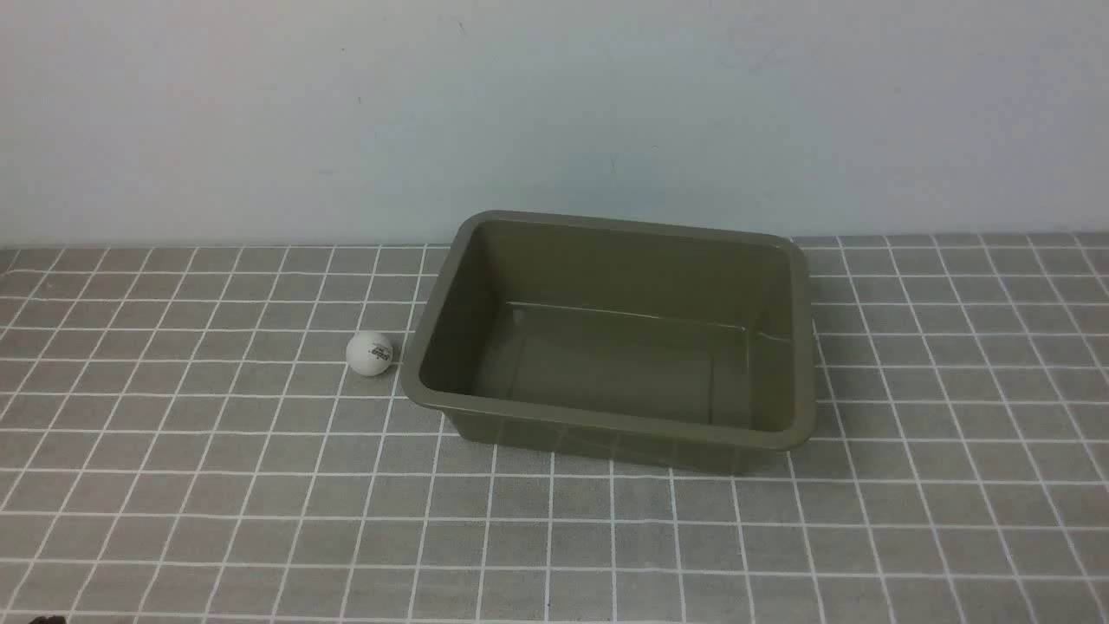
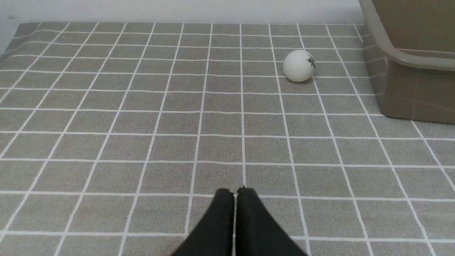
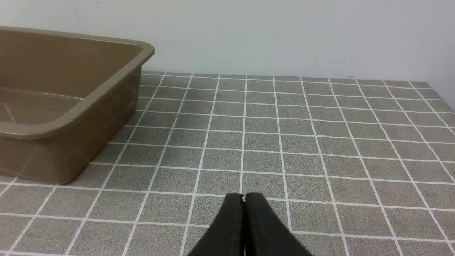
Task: Put the table tennis balls into the box on the grey coffee tablecloth.
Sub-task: 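Reach for and grasp a ping pong ball on the table beside the basket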
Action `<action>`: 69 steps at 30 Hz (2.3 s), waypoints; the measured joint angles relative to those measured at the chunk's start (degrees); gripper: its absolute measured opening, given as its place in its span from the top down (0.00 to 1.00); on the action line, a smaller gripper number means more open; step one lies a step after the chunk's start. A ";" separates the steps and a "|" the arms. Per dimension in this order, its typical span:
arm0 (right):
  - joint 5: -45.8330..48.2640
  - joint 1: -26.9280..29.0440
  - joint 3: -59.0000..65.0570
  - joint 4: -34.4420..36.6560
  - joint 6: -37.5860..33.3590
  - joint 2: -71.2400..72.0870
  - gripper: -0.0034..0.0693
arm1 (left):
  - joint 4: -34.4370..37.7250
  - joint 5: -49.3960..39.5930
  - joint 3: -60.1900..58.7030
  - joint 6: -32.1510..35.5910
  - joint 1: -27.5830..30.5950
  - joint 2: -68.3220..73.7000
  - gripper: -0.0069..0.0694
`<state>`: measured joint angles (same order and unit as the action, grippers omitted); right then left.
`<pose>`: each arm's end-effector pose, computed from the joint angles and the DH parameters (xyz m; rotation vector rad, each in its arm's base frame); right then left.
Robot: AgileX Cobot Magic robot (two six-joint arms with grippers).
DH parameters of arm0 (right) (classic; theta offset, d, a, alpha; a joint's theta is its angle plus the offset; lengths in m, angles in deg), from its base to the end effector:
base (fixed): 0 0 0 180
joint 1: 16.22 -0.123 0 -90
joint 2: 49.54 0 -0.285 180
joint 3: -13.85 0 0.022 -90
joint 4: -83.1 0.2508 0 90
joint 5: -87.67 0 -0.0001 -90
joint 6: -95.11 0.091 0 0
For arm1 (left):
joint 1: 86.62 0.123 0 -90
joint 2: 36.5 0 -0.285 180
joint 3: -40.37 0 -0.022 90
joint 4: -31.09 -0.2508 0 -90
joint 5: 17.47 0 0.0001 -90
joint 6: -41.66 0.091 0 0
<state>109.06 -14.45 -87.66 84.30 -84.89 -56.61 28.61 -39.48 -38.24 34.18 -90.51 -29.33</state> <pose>0.0525 -0.0009 0.1728 0.0417 1.8661 -0.0007 0.0523 -0.0021 0.1711 -0.0323 1.8817 -0.0934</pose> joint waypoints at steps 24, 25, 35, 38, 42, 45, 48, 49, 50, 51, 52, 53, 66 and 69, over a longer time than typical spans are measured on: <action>0.00 0.00 0.00 0.00 0.00 0.00 0.97 | 0.00 0.00 0.00 0.00 0.00 0.00 0.92; 0.00 0.00 0.00 0.00 0.00 0.00 0.97 | 0.00 0.00 0.00 0.00 0.00 0.00 0.92; 0.00 0.00 0.00 0.00 0.00 0.00 0.97 | 3.42 13.15 -0.19 -3.12 0.00 0.00 0.92; 0.00 0.00 0.00 0.00 0.00 0.00 0.97 | 4.35 28.75 -0.38 -3.73 0.00 0.00 0.92; 0.00 0.00 0.00 0.00 0.00 0.00 0.97 | 7.85 36.84 2.48 -6.60 0.00 0.62 0.92; 0.00 0.00 0.00 0.00 0.00 0.00 0.97 | 10.32 26.59 12.09 -7.94 0.00 7.55 0.92; 0.00 0.00 0.00 0.00 0.00 0.00 0.97 | 10.76 16.44 19.80 -7.48 0.00 16.01 0.92; 0.00 0.00 0.00 0.00 0.00 0.00 0.97 | 10.95 7.36 25.64 -6.59 0.00 23.35 0.92; 0.00 0.00 0.00 0.00 0.00 0.00 0.97 | 11.02 2.67 28.61 -5.61 0.00 27.27 0.92; 0.00 0.00 0.00 0.00 0.00 0.00 0.97 | 11.15 -3.08 32.28 -4.43 0.00 32.33 0.92; 0.00 0.00 0.00 0.00 0.00 0.00 0.97 | 11.14 -7.42 35.16 -3.66 0.00 36.43 0.92; 0.00 0.00 0.00 0.00 0.00 0.00 0.97 | 11.21 -13.47 38.60 -1.93 0.00 41.52 0.92; 0.00 0.00 0.00 0.00 0.00 0.00 0.97 | 11.16 -31.71 69.30 8.81 0.00 86.35 0.92; 0.00 0.00 0.00 0.00 0.00 0.00 0.97 | 11.16 -31.76 75.85 9.12 0.00 93.48 0.92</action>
<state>109.06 -14.45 -87.66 84.30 -84.89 -56.61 39.77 -71.24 37.60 43.29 -90.51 64.15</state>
